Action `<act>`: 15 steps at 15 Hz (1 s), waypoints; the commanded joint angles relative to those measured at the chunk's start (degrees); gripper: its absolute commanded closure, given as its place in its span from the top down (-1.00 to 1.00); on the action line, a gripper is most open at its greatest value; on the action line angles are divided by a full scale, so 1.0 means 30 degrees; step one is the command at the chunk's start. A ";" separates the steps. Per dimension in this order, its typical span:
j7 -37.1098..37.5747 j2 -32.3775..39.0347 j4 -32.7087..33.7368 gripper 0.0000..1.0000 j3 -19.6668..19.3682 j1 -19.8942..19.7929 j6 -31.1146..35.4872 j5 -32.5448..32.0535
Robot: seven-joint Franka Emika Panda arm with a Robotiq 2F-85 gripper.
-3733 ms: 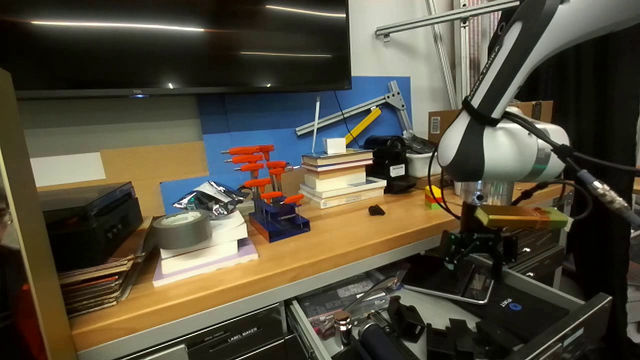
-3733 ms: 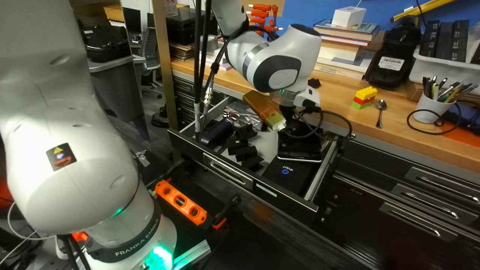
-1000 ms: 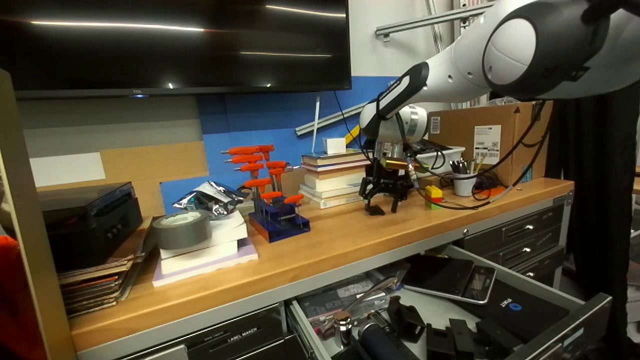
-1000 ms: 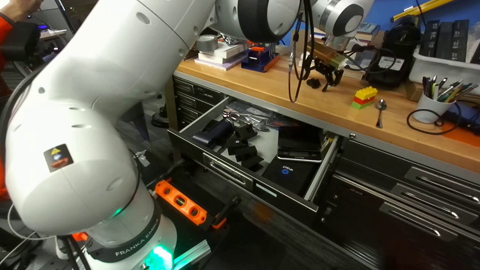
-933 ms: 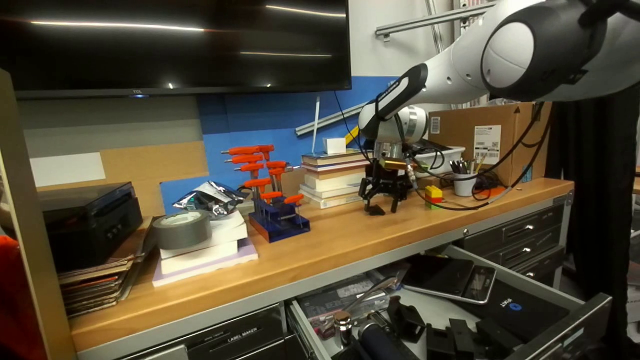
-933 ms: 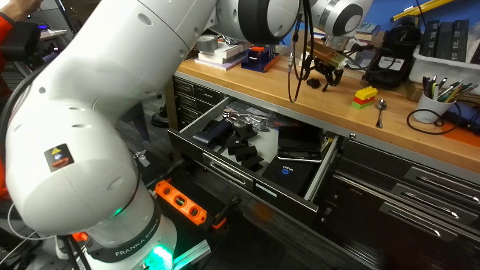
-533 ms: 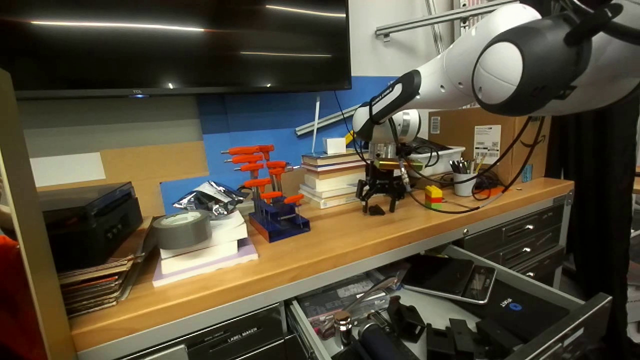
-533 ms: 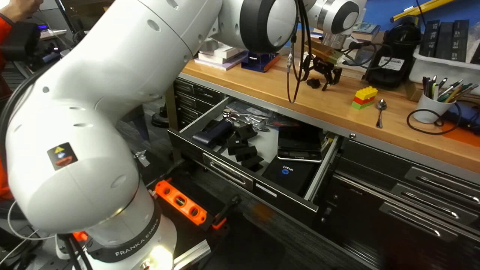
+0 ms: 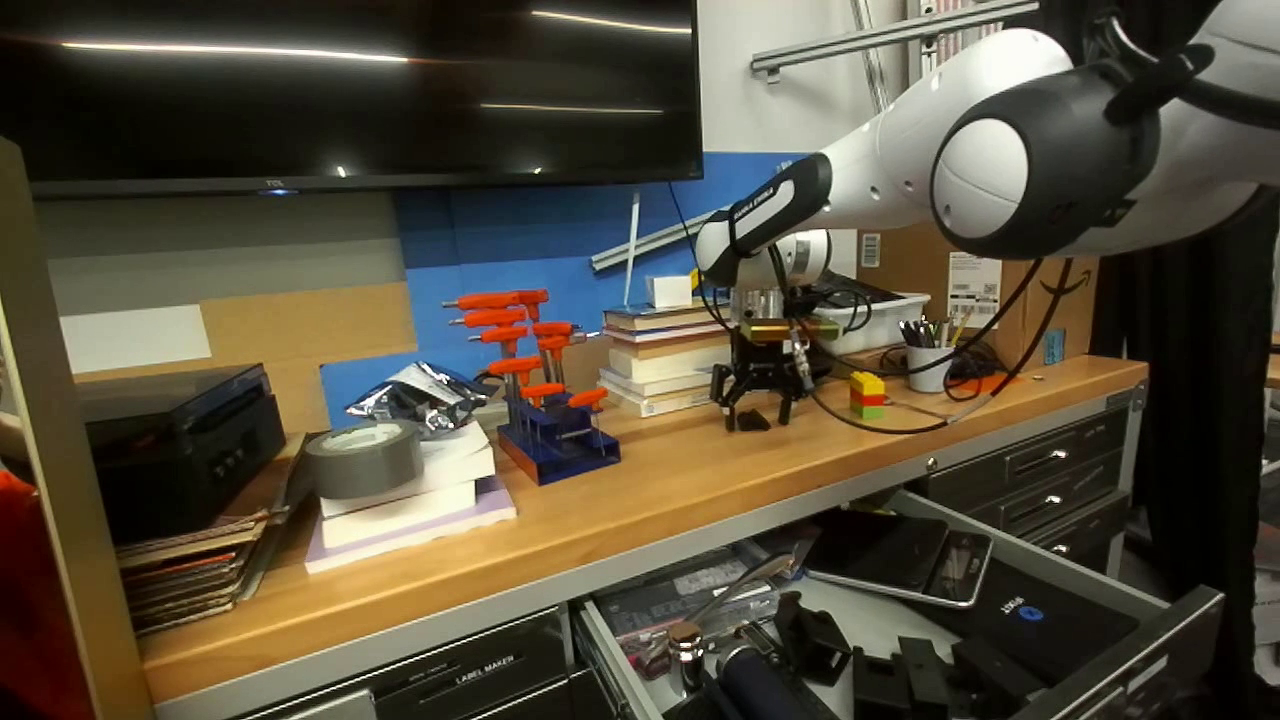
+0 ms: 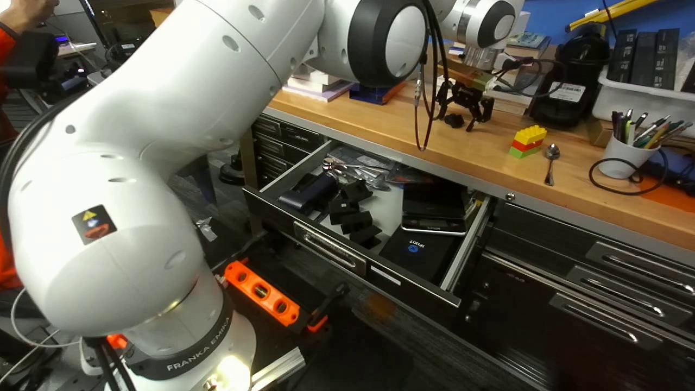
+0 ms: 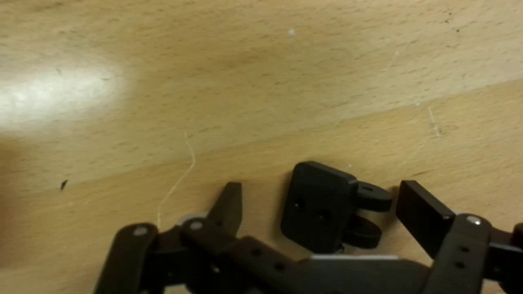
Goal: Pick up the black objects from the countertop and put them inside the open drawer then close the drawer
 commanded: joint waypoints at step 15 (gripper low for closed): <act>0.1424 -0.1320 -0.0598 -0.41 -0.1000 0.0861 -0.2022 -0.0911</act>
